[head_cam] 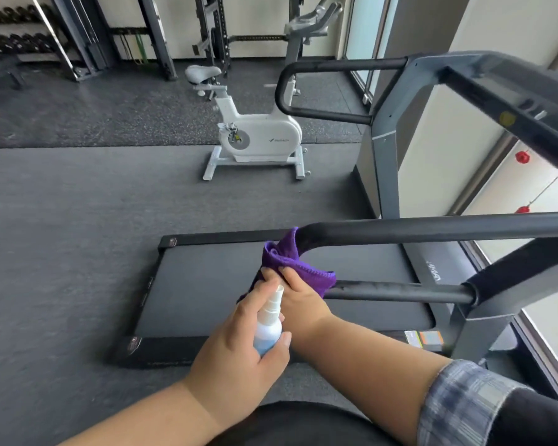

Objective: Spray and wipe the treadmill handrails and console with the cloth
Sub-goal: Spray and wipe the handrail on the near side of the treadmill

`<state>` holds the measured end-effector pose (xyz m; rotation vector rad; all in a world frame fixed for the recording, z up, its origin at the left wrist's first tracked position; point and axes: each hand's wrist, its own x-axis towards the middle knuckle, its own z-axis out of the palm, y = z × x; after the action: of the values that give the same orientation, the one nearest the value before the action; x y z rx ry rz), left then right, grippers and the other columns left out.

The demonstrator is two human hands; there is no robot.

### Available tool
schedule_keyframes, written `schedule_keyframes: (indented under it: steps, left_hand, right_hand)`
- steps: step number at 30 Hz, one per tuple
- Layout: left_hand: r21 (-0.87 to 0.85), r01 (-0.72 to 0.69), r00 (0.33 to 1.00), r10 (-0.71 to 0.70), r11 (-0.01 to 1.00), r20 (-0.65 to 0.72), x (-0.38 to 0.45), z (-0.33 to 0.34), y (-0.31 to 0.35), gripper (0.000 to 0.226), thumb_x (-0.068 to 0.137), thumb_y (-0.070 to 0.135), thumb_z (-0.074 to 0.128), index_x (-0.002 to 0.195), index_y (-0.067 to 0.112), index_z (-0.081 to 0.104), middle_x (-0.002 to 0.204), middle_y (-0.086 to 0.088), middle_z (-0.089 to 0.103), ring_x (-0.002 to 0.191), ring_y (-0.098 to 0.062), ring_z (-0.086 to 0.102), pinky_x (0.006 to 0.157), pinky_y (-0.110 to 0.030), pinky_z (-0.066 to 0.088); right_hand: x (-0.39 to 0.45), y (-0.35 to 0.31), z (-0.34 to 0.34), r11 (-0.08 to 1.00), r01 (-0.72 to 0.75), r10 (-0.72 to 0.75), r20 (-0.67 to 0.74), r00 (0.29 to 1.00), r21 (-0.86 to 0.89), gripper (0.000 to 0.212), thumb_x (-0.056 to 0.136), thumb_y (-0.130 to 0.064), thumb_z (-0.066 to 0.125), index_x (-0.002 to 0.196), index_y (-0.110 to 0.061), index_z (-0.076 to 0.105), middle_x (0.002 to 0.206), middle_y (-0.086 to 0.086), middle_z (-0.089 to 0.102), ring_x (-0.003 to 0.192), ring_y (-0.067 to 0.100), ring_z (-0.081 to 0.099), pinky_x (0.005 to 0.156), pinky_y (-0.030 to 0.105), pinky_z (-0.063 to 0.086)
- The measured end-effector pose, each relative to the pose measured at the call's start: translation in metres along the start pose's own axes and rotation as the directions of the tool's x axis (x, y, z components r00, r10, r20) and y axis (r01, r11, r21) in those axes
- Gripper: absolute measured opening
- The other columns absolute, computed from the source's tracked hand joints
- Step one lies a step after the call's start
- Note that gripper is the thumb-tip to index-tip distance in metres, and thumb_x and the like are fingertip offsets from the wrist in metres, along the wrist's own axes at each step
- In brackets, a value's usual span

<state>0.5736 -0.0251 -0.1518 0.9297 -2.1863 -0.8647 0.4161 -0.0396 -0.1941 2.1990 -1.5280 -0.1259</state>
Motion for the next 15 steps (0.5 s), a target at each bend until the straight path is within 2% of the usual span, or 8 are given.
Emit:
schedule_keyframes:
  steps: [2, 4, 6, 8, 10, 12, 15]
  left_hand:
    - [0.012, -0.012, 1.0, 0.012, 1.0, -0.006, 0.0, -0.007, -0.003, 0.074, 0.082, 0.048, 0.062, 0.135, 0.077, 0.018, 0.124, 0.018, 0.062, 0.11, 0.009, 0.058, 0.092, -0.002, 0.039]
    - [0.007, -0.022, 0.999, 0.022, 1.0, -0.038, 0.004, -0.011, -0.003, 0.078, 0.081, 0.045, 0.065, 0.133, 0.079, 0.018, 0.129, 0.022, 0.061, 0.113, 0.011, 0.056, 0.092, -0.001, 0.037]
    - [-0.02, -0.039, 0.997, 0.037, 0.999, -0.067, 0.012, -0.012, -0.002, 0.073, 0.079, 0.049, 0.063, 0.132, 0.077, 0.022, 0.13, 0.024, 0.06, 0.112, 0.014, 0.055, 0.091, 0.001, 0.036]
    - [-0.056, -0.059, 0.995, 0.054, 0.997, -0.083, 0.02, -0.012, 0.003, 0.07, 0.078, 0.051, 0.059, 0.133, 0.076, 0.024, 0.125, 0.015, 0.065, 0.108, 0.009, 0.059, 0.09, -0.001, 0.038]
    - [-0.072, -0.081, 0.992, 0.074, 0.994, -0.106, 0.029, -0.012, 0.009, 0.072, 0.079, 0.05, 0.06, 0.135, 0.075, 0.023, 0.117, 0.014, 0.067, 0.105, 0.005, 0.061, 0.088, -0.001, 0.04]
    - [-0.089, -0.103, 0.988, 0.091, 0.991, -0.126, 0.04, -0.011, 0.016, 0.071, 0.08, 0.049, 0.06, 0.136, 0.074, 0.024, 0.11, 0.021, 0.066, 0.1, 0.004, 0.063, 0.084, 0.0, 0.04]
    - [-0.064, -0.119, 0.985, 0.11, 0.991, -0.131, 0.059, -0.004, 0.025, 0.073, 0.083, 0.043, 0.064, 0.134, 0.075, 0.023, 0.109, 0.03, 0.061, 0.098, 0.004, 0.062, 0.08, 0.003, 0.037]
  right_hand:
    - [-0.009, -0.011, 0.007, 0.992, -0.009, 0.002, 0.055, 0.998, 0.124, 0.045, 0.066, -0.043, 0.077, 0.108, -0.029, 0.069, 0.107, -0.01, 0.063, 0.114, 0.024, 0.043, 0.1, 0.041, 0.023]
    - [-0.014, -0.014, 0.006, 0.976, -0.096, 0.078, 0.098, 0.992, 0.195, 0.048, 0.068, -0.038, 0.077, 0.113, -0.029, 0.064, 0.106, -0.01, 0.06, 0.111, 0.023, 0.047, 0.099, 0.041, 0.026]
    - [-0.02, -0.01, 0.001, 0.924, -0.216, 0.202, 0.079, 0.976, 0.315, 0.056, 0.06, -0.035, 0.083, 0.113, -0.03, 0.063, 0.1, -0.011, 0.061, 0.104, 0.022, 0.055, 0.095, 0.04, 0.042]
    - [-0.032, -0.004, -0.009, 0.817, -0.325, 0.329, 0.079, 0.941, 0.477, 0.055, 0.064, -0.035, 0.081, 0.115, -0.035, 0.06, 0.101, -0.013, 0.063, 0.101, 0.022, 0.058, 0.089, 0.041, 0.05]
    - [-0.049, 0.005, -0.019, 0.631, -0.431, 0.487, 0.103, 0.867, 0.645, 0.046, 0.077, -0.04, 0.065, 0.122, -0.042, 0.056, 0.11, -0.017, 0.064, 0.106, 0.019, 0.057, 0.094, 0.041, 0.046]
    - [-0.069, 0.014, -0.03, 0.398, -0.478, 0.617, 0.157, 0.771, 0.783, 0.042, 0.082, -0.044, 0.058, 0.124, -0.047, 0.056, 0.115, -0.023, 0.063, 0.111, 0.01, 0.054, 0.099, 0.035, 0.041]
    - [-0.098, 0.027, -0.047, 0.033, -0.394, 0.705, 0.258, 0.66, 0.919, 0.037, 0.085, -0.04, 0.063, 0.115, -0.06, 0.056, 0.114, -0.027, 0.064, 0.11, 0.002, 0.059, 0.091, 0.014, 0.042]
